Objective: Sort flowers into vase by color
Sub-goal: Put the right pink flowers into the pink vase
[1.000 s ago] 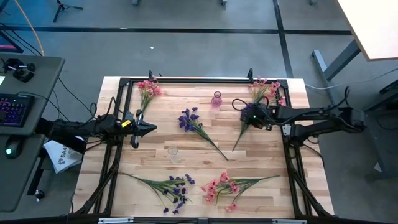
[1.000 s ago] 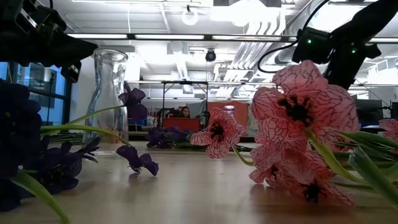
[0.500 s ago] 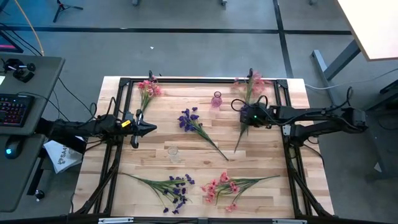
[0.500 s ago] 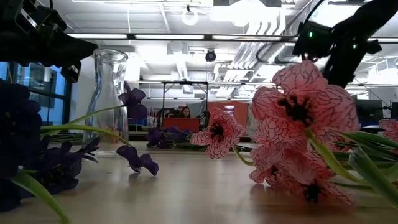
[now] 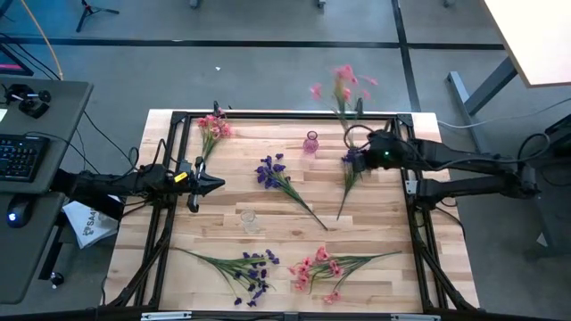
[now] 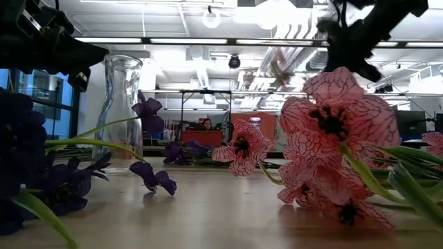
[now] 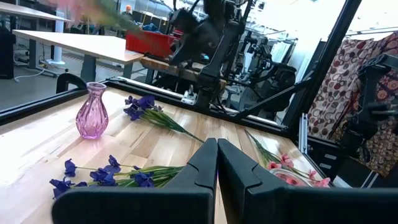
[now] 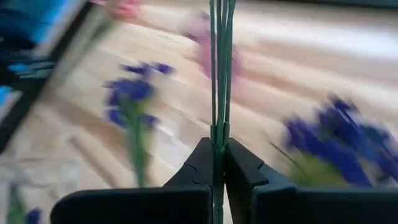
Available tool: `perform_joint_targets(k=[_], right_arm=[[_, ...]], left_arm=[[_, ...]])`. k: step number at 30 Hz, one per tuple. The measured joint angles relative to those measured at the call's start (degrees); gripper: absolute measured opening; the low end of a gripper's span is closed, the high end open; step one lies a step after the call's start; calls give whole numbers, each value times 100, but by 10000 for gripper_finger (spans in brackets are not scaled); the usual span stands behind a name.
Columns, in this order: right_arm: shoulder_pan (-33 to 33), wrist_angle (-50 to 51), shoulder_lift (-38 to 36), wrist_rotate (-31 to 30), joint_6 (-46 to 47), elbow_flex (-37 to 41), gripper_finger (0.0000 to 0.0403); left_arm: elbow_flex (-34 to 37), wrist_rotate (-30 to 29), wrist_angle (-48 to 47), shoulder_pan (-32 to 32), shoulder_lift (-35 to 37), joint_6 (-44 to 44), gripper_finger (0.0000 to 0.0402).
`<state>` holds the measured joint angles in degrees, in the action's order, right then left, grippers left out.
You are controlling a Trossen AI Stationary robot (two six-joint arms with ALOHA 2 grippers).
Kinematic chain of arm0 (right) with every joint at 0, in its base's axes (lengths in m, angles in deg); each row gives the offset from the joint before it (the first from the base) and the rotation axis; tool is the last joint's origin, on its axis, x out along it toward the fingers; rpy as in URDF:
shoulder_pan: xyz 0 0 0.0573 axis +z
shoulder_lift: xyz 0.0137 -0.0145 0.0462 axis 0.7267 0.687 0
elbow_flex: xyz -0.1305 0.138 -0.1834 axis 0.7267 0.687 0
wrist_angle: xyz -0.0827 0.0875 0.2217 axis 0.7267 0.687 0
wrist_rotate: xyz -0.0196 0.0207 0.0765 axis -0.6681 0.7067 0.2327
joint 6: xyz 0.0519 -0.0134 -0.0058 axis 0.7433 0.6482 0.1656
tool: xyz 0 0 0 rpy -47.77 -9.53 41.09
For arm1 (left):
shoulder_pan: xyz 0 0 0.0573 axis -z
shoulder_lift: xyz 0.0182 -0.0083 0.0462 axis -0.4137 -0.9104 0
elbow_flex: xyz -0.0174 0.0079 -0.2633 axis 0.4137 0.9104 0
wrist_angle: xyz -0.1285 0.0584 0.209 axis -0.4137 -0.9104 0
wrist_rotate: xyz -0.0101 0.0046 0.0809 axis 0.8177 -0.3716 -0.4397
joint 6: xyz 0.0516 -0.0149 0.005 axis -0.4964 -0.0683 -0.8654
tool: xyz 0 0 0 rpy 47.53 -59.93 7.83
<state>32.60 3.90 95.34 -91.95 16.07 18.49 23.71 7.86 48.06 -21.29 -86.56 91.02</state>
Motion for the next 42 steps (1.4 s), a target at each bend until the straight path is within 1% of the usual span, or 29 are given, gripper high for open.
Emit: perform_joint_targets(k=[5, 10, 13, 15, 18, 20, 22, 23, 25, 28, 32, 34, 38, 42], right_arm=[[286, -1125, 73, 146, -762, 0, 4], [650, -2387, 404, 171, -1322, 55, 4], [802, -3827, 635, 174, -1264, 678, 4], [853, -4938, 826, 194, -919, 1292, 4], [881, -6953, 1098, 152, -622, 2206, 4], [847, -8331, 1289, -31, -923, 2628, 4], [741, -9189, 1509, -209, -1542, 2849, 4], [660, -9389, 1623, -281, -1893, 2881, 4], [408, -9407, 1850, -277, -2377, 2846, 4], [-104, -9393, 2321, -122, -2393, 2516, 4], [-681, -9677, 3098, 659, -2702, 1792, 4], [-909, -9768, 3476, 940, -2924, 1379, 4], [-1313, -9764, 4163, 991, -3166, 709, 4], [-1588, -9751, 4651, 1075, -3023, 388, 4]], left_arm=[[1, 2, 0, -2, -2, -2, 0], [-1, 0, -1, -2, -2, -2, 0], [-1, 2, -2, -2, -2, 0, 0], [1, 2, 0, 0, 0, -2, 0], [0, 0, 0, -2, -2, -2, 0], [1, 1, -2, 0, -1, -2, 0], [1, 1, -1, -2, 0, -2, 0], [0, 1, -1, -2, -2, 0, 0], [-1, 0, 0, -2, -2, -2, 0], [0, 0, 0, 0, 0, -1, 0], [0, 2, 0, -1, -1, -2, 0], [-1, 0, 0, -2, -2, -2, 0], [0, 0, -1, -1, 0, -1, 0], [-1, 0, 0, -2, -2, -2, 0]])
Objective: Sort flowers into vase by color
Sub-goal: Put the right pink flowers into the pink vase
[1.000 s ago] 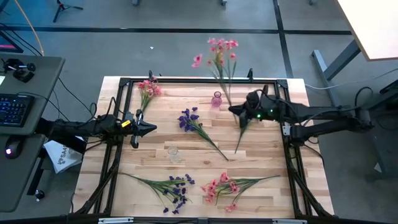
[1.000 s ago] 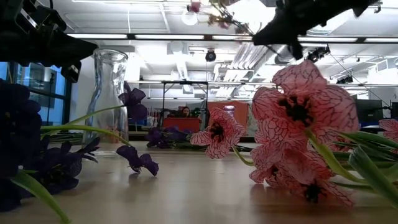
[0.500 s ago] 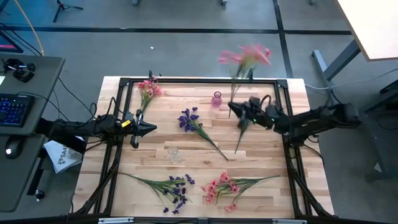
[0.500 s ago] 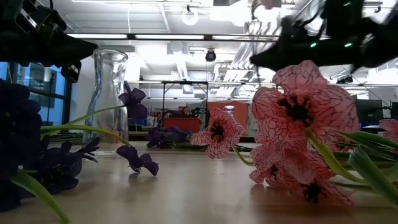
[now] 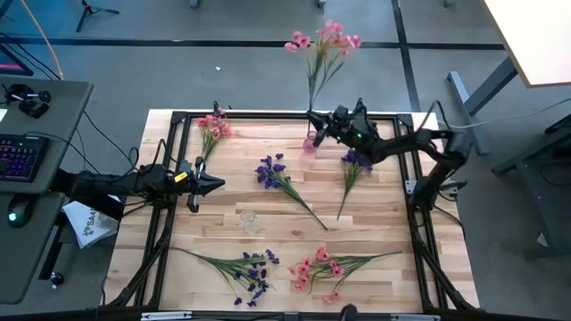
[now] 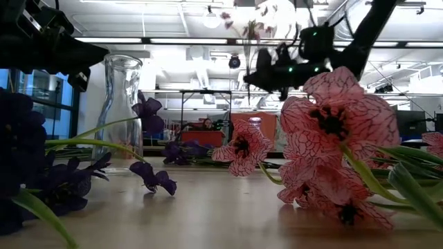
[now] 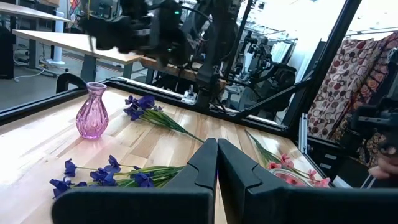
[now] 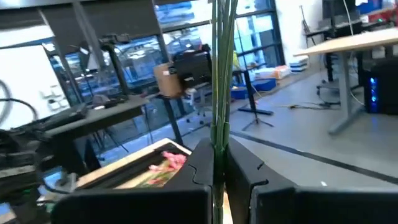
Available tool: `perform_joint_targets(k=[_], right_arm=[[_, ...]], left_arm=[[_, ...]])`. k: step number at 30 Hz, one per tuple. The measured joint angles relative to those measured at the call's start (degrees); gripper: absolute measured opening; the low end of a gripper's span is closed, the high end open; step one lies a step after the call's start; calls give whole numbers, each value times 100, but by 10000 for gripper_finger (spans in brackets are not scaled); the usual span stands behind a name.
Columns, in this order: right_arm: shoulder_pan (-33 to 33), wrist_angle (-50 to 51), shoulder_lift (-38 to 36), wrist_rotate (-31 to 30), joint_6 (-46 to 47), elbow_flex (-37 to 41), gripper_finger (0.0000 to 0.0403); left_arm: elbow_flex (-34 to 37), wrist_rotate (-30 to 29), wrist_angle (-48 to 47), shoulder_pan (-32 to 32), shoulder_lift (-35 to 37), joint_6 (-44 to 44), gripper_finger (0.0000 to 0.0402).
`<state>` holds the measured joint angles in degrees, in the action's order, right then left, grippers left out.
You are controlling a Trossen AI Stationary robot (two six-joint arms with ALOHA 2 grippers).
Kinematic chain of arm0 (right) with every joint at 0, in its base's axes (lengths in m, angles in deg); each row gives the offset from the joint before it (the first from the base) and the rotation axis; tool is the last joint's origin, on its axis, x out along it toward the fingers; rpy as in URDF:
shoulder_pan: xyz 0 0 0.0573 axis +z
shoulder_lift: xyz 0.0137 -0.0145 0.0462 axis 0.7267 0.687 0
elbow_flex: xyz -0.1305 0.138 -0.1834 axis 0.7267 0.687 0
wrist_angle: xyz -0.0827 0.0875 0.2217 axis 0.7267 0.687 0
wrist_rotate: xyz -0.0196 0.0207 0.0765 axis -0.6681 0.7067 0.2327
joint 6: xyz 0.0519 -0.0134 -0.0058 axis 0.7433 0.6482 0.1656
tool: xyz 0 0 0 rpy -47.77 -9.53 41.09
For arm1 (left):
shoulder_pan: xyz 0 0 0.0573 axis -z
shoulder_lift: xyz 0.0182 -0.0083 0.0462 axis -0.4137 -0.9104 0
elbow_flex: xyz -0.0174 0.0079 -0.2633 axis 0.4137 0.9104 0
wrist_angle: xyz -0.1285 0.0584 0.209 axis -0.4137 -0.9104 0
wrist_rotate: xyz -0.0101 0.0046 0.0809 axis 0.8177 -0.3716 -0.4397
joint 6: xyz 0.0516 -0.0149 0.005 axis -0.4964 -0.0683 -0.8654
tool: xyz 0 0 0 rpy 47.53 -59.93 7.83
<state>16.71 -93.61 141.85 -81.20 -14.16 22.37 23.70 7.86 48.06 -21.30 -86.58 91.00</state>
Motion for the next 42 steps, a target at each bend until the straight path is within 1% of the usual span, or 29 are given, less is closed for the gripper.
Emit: perform_joint_targets(k=[4, 8, 11, 18, 23, 26, 28, 30, 31, 32, 33, 34, 35, 36, 38, 40, 42], right_arm=[[-89, 21, 125, 115, 55, -15, 4], [-98, 127, -53, 322, -121, -15, 4], [-98, 493, -355, 488, -178, -19, 4], [-98, 1800, -1220, 848, -373, -19, 4], [-100, 2374, -1819, 1116, -301, -19, 4], [-100, 2580, -2142, 1367, -130, -19, 4], [-86, 2681, -2320, 1554, 15, -19, 4], [-42, 2711, -2450, 1682, 198, -19, 4], [-17, 2711, -2506, 1748, 292, -19, 4], [15, 2706, -2544, 1778, 380, -19, 4], [61, 2702, -2573, 1784, 466, -19, 4], [104, 2703, -2586, 1793, 524, -19, 4], [150, 2708, -2587, 1797, 605, -19, 4], [202, 2716, -2581, 1800, 636, -19, 4], [320, 2712, -2552, 1798, 711, -19, 4], [422, 2737, -2545, 1798, 840, -19, 4], [537, 2707, -2545, 1770, 953, -19, 4]], left_arm=[[2, 0, 0, 0, 2, 2, 0], [1, 2, 0, 1, 2, 0, 0], [2, 1, 0, 1, 1, 0, 0], [2, -5, 9, 1, 0, 0, 0], [2, -96, 229, 0, 0, -70, 0], [2, -433, 915, -6, 0, -275, 0], [2, -590, 1758, -7, 1, -380, 0], [0, -617, 2675, -7, 2, -405, 0], [0, -737, 3117, -9, -1, -461, 0], [-1, -1021, 3536, -20, -24, -497, 0], [-15, -1456, 3847, -53, -86, -467, 0], [-51, -1909, 3934, -96, -171, -304, 0], [-104, -2237, 3795, -151, -285, -74, 0], [-193, -2331, 3566, -218, -453, 141, 0], [-439, -2167, 3123, -383, -922, 685, 4], [-725, -1886, 2978, -572, -1588, 1197, 16], [-1069, -1535, 2951, -787, -2375, 1347, 36]])
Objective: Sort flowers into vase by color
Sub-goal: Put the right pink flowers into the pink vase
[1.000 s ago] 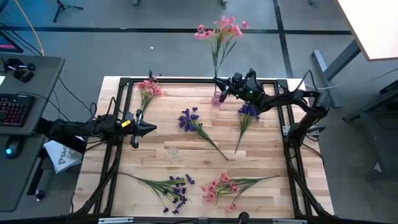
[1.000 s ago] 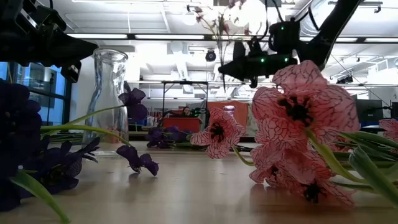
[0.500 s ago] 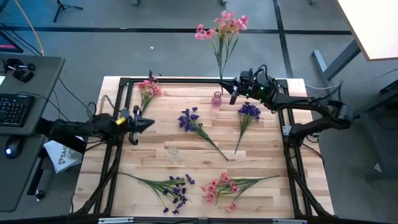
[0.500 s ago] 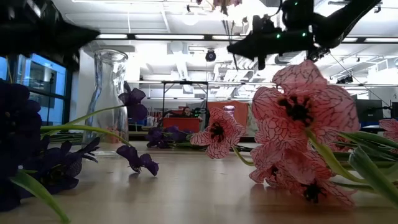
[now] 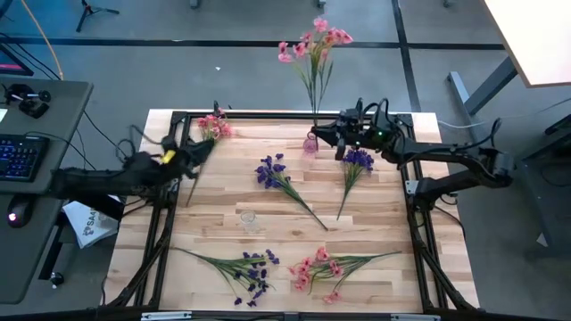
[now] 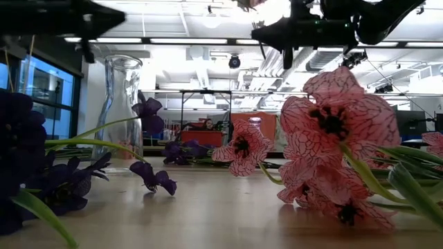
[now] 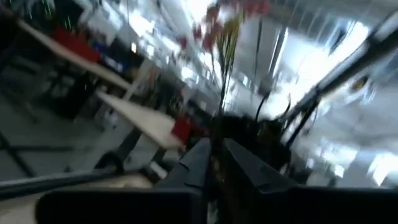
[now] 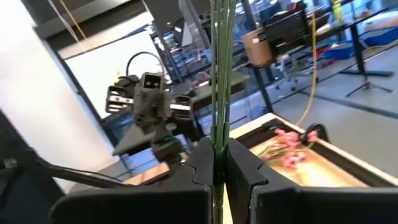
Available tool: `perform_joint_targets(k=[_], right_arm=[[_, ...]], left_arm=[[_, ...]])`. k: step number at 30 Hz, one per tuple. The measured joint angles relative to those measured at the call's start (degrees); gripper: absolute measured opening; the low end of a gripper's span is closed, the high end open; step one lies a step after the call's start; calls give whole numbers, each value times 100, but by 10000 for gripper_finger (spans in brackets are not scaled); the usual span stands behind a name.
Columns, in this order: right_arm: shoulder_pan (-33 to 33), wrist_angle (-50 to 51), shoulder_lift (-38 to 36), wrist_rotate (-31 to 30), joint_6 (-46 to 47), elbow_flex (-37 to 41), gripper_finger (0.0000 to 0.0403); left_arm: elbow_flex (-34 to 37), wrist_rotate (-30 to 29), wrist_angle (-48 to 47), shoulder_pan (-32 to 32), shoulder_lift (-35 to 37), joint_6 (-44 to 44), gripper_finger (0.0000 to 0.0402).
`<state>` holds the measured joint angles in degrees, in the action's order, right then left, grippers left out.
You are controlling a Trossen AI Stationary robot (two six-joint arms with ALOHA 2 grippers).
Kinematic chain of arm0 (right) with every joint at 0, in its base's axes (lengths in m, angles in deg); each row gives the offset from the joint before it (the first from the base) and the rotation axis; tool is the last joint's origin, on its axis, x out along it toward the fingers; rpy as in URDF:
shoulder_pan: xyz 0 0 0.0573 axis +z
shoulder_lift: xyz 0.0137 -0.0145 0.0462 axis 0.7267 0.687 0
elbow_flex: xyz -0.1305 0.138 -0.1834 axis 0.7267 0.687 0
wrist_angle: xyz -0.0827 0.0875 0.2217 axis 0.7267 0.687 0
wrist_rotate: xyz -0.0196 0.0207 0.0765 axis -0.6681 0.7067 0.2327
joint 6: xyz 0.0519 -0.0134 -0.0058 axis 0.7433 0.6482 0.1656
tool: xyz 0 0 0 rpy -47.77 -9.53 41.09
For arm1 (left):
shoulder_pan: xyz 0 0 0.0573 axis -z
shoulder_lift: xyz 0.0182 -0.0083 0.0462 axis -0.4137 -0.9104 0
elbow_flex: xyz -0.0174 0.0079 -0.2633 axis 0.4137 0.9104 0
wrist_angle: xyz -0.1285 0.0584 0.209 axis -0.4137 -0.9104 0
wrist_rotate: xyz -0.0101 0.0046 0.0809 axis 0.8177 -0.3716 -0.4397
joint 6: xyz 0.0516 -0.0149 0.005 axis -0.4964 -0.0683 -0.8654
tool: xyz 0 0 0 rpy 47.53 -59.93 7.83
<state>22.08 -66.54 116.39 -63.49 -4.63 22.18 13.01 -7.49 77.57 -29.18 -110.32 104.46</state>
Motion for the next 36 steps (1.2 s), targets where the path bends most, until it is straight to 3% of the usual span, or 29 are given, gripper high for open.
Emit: perform_joint_targets(k=[4, 10, 14, 18, 27, 36], right_arm=[[231, -47, 0, -65, 175, 0, 4], [617, -168, 0, -180, 92, 0, 4], [802, -350, 0, -278, -130, 0, 4], [904, -473, 0, -347, -374, 0, 4], [1052, -584, 0, -298, -488, 0, 4], [1147, -296, 0, -255, -623, 0, 4]], left_arm=[[-879, 745, -1, -661, -1605, -85, 91], [-2429, 2685, 206, -1588, -3705, -318, 164], [-3331, 3745, 413, -1707, -4663, -415, 192], [-3975, 4381, 618, -1638, -5384, -715, 203], [-4813, 4488, 640, -1296, -6433, -938, 204], [-5191, 4433, 643, -1195, -6776, -943, 203]])
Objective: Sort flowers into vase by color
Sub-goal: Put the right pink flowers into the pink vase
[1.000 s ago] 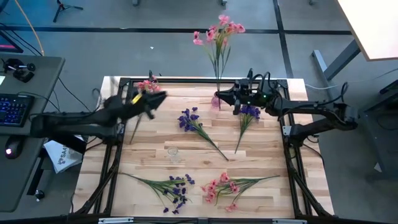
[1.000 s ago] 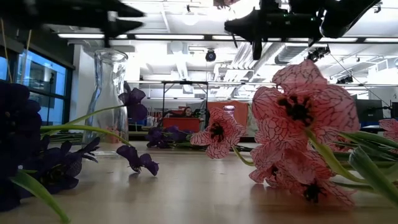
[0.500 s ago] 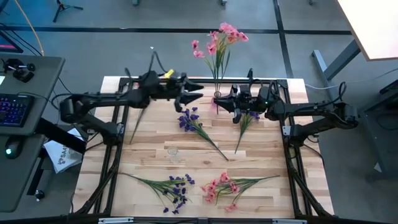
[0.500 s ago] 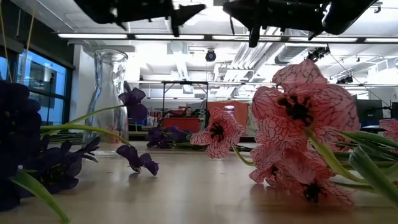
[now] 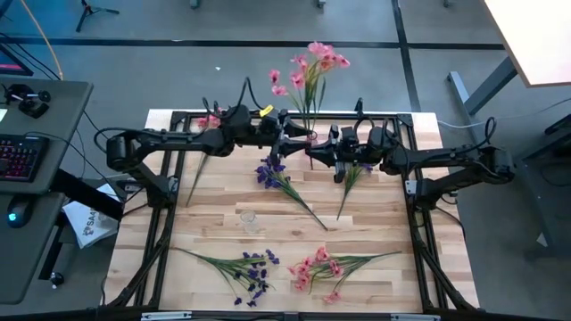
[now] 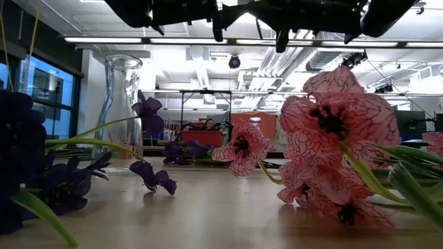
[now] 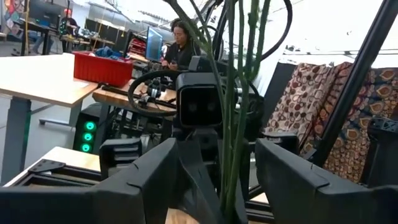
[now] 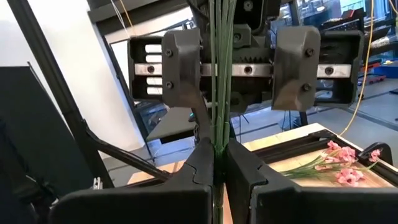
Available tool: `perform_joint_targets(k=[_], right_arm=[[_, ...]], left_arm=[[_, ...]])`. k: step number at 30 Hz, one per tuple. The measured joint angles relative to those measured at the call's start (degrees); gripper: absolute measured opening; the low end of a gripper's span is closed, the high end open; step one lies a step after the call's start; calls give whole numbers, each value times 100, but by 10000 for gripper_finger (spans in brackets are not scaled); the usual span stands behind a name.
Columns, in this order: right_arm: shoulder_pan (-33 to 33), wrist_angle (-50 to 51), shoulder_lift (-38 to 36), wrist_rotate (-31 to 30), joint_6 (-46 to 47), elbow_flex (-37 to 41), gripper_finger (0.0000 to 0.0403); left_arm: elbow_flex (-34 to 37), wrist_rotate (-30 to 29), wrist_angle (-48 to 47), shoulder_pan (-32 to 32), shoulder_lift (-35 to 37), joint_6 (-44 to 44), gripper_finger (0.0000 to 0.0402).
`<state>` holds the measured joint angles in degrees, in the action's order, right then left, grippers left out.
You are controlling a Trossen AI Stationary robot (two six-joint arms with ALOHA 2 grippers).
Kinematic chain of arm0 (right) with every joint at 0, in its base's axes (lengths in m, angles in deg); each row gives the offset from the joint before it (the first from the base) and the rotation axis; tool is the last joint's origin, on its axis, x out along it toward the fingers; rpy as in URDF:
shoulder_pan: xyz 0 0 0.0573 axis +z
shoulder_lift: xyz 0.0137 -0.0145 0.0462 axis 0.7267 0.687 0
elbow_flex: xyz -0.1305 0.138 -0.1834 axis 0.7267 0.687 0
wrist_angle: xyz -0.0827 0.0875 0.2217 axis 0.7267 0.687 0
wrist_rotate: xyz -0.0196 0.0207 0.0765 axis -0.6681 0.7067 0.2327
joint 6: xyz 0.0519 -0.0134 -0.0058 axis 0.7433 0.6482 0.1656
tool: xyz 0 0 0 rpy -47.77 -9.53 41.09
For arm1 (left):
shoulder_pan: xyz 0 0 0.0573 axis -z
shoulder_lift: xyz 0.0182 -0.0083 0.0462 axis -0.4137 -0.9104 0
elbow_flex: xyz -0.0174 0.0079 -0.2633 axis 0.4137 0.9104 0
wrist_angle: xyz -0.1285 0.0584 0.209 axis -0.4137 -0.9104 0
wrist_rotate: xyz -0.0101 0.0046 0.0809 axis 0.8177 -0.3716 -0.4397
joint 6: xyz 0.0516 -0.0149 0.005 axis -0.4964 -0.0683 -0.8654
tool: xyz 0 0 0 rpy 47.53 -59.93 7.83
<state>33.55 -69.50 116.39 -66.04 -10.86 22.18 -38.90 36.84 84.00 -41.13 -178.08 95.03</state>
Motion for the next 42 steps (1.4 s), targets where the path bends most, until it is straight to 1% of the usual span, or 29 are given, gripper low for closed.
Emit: perform_joint_targets(k=[3, 6, 8, 12, 13, 14, 17, 20, 23, 26, 32, 35, 38, 42], right_arm=[[0, -2, 2, 4, 20, 0, 4], [0, 9, 0, 7, 20, 0, 4], [0, 7, 2, 10, 25, 0, 4], [-7, 25, 2, 257, 38, 0, 7], [-4, 42, 2, 272, 48, 0, 9], [-4, 61, 2, 282, 92, 0, 12], [-7, 101, 2, 258, 167, -1, 22], [-1, 109, 1, 282, 172, -1, 35], [0, 157, -3, 47, 527, -2, 53], [-76, 341, -152, -16, 906, -2, 86], [-369, 1175, -878, -109, 649, -2, 181], [-524, 1601, -1280, -181, 601, -2, 219], [-594, 2032, -1605, -360, 535, -4, 242], [-608, 2363, -1753, -425, 524, -4, 250]], left_arm=[[-2, -2, -22, 0, -6, 0, 190], [-2, 2, -21, 0, -5, -1, 159], [-2, 4, -33, 0, 14, -8, 125], [-2, 68, 4, 6, 27, 0, 35], [-2, 80, 2, 10, 27, 0, 18], [-2, 85, -1, 9, 27, 2, 10], [-2, 81, -19, 18, 27, -49, 16], [-2, 59, -17, 69, 26, -55, 6], [-2, -19, -2, 44, 27, -94, 3], [-2, -48, -38, -83, 40, -157, 1], [-3, -73, -311, -437, 58, -395, 1], [-5, -133, -538, -598, 62, -523, 0], [-1, -181, -676, -701, 51, -588, 0], [-2, -130, -621, -760, 53, -607, 0]])
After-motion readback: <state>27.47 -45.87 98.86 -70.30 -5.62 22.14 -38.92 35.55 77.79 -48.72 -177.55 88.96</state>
